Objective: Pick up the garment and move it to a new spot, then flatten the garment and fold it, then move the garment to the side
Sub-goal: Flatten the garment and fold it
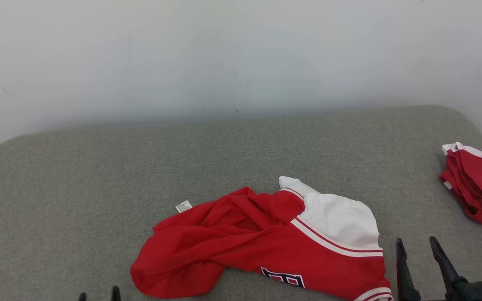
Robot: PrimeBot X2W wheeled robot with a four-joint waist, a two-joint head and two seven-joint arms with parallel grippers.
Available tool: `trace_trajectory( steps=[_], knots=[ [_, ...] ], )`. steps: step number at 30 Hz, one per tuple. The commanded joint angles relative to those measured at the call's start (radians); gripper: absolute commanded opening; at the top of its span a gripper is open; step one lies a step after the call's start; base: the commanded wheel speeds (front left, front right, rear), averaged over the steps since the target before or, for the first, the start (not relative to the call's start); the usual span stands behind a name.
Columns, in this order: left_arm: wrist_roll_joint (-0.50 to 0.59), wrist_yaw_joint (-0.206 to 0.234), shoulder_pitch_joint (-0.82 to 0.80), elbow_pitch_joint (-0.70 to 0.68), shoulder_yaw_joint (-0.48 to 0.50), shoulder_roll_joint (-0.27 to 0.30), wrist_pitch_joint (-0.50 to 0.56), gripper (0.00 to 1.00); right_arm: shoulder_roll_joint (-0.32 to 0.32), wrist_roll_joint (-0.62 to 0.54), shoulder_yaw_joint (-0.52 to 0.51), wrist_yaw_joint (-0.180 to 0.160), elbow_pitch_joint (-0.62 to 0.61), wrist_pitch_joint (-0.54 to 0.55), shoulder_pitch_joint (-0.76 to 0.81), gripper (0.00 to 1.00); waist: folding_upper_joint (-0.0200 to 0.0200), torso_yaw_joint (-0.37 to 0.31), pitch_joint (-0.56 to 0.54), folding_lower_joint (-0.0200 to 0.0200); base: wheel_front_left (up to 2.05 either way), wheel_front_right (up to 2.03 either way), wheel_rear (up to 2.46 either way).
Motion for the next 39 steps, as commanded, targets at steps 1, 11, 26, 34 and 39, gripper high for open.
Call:
trace_trajectory(
  steps=[1,11,26,34,39],
  knots=[
    [-0.006,-0.008,-0.029,0.039,-0.012,-0.001,-0.003,1.00,-0.015,0.003,0.010,-0.002,0.012,0.019,-0.022,1.00,0.0000,-0.002,0.008,0.0000,0.00,0.00,0.00],
    [-0.058,-0.026,-0.224,0.269,-0.063,0.048,0.067,1.00,-0.104,0.064,0.078,-0.002,0.071,0.260,-0.188,1.00,0.0000,-0.013,0.060,0.0000,0.00,0.00,0.00],
    [-0.080,-0.032,-0.406,0.468,-0.151,0.108,0.158,1.00,-0.157,0.095,0.158,-0.002,0.087,0.282,-0.320,1.00,0.0000,-0.035,0.154,0.0000,0.00,0.00,0.00],
    [-0.057,-0.034,-0.409,0.529,-0.226,0.110,0.223,0.91,-0.171,0.106,0.145,-0.002,0.139,0.386,-0.346,1.00,0.0000,-0.041,0.163,0.0000,0.00,0.00,0.00],
    [-0.070,-0.035,-0.408,0.521,-0.283,0.123,0.260,0.34,-0.177,0.125,0.151,-0.002,0.186,0.525,-0.397,1.00,0.0000,-0.039,0.168,0.0000,0.00,0.00,0.00]
  ],
)
